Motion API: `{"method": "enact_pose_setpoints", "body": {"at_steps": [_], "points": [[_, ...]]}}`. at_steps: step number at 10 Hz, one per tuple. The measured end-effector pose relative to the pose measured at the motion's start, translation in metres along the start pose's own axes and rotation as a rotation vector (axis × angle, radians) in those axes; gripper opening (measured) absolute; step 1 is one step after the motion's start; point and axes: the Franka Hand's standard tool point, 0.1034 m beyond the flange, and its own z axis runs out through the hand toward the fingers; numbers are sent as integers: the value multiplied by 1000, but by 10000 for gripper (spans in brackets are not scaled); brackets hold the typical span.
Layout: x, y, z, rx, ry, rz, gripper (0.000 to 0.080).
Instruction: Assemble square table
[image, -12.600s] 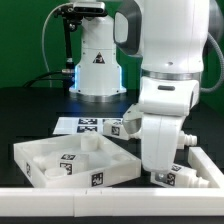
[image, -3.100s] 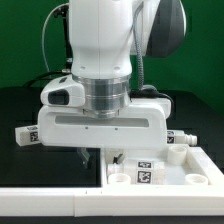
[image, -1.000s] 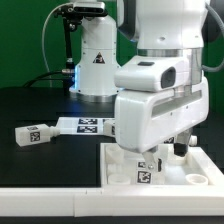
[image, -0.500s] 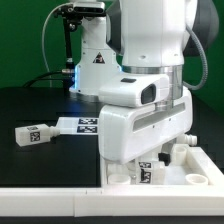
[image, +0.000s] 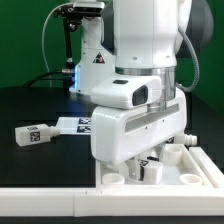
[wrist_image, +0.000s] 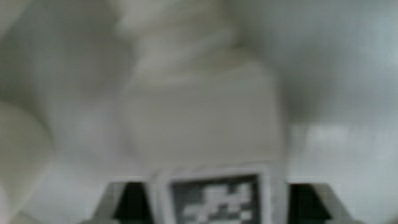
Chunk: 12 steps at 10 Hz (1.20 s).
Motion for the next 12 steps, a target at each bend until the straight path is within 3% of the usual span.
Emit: {"method": "enact_pose_setpoints", "body": {"at_steps": [1,3,4,5,6,7,11,12], "points": [[7,-3,-6,0,2,19,282],[14,3,-33,-19,20,97,282],[9,6,-44,-31,28,122,282],[-9,13,-55,-45,28,183,282],[-32,21,-61,-38,20,257,282],[-39,29,-66,-40,16,290,282],[-39,29,-63,-40,15,288,284],[-53,29,-65,-48,26,327,284]]}}
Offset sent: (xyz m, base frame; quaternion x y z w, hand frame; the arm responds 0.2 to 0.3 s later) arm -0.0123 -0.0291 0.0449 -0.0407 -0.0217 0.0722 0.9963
